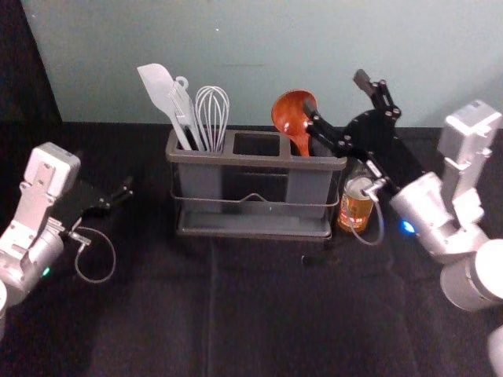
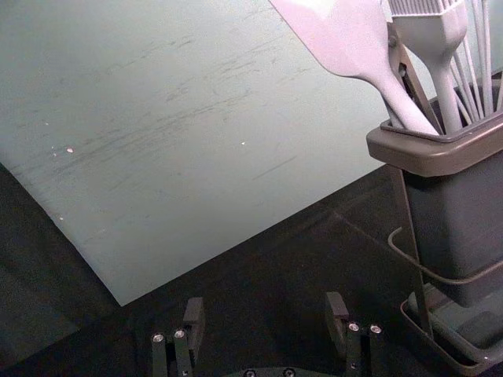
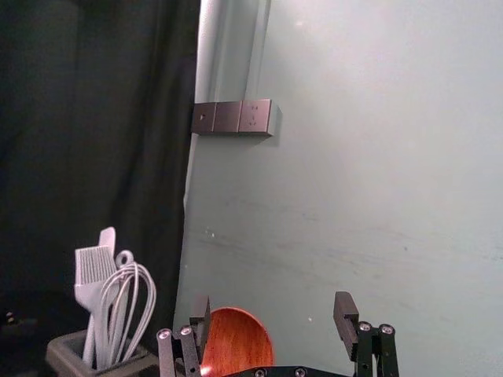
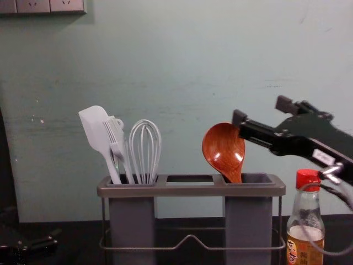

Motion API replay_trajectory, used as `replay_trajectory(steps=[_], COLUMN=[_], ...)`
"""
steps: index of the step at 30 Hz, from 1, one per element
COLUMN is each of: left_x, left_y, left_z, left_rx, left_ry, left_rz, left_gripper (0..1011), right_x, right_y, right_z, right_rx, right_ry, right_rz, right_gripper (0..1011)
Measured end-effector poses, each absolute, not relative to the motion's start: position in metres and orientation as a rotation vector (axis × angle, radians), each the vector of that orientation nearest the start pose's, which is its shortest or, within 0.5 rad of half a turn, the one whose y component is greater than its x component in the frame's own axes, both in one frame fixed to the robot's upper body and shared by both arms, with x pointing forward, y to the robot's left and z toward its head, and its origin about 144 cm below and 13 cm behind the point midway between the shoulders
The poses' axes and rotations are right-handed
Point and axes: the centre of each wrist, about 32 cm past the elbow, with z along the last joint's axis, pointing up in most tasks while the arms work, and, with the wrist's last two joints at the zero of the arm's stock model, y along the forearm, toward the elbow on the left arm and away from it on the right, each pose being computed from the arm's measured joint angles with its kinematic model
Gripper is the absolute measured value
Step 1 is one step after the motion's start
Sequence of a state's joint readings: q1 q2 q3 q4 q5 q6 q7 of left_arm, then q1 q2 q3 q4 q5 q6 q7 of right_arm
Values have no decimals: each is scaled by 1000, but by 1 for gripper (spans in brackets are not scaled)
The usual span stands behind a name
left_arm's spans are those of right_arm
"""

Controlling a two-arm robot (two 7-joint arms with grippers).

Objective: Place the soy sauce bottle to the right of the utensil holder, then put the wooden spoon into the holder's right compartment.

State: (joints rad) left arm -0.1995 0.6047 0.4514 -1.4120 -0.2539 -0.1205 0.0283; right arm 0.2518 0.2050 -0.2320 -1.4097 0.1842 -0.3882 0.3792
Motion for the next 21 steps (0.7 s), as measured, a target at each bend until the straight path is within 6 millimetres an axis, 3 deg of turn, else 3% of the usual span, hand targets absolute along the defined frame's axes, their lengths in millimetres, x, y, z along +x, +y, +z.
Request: replay_trajectory(steps=[13,21], left_x=[489,489], left_y=[310,310], left_z=[1140,1140], left_rx=[304,304], left_ry=[-285,-285], left_rz=[1248,1248], left_gripper=[1005,1005], right_x=[471,458], right_y=[-261,-281], right_z=[1183,1183], right_rx=[123,89], right_ry=[-392,-390], right_rz=[-958,-1047], right_gripper=[1004,1004])
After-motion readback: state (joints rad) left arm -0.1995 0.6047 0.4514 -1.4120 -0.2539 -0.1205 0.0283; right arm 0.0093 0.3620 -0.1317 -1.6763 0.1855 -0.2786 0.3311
